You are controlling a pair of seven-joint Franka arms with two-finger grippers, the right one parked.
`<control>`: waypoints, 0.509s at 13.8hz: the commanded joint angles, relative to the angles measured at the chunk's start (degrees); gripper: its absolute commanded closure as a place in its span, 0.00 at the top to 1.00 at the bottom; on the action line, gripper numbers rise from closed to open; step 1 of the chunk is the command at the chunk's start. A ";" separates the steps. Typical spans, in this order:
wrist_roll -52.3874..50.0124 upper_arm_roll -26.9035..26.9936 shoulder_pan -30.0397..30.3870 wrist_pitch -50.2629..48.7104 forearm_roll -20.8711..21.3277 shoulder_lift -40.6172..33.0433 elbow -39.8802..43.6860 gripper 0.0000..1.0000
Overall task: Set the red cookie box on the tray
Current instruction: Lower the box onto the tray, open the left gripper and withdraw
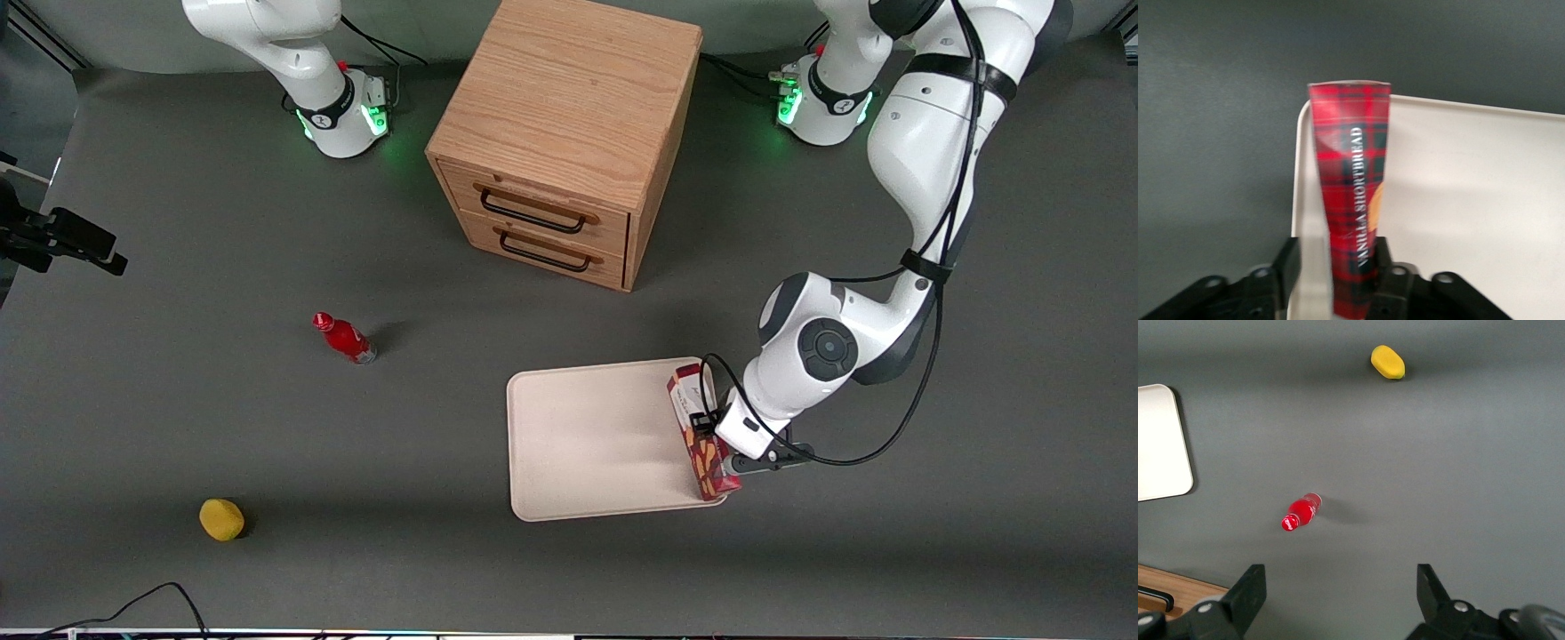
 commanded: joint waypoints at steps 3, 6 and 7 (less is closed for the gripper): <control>7.02 0.69 1.58 -23.46 -0.37 -12.21 1.92 1.00; 20.46 9.27 2.21 -41.76 -8.26 -23.19 5.61 1.00; 26.16 13.66 2.21 -46.42 -9.68 -26.80 5.53 1.00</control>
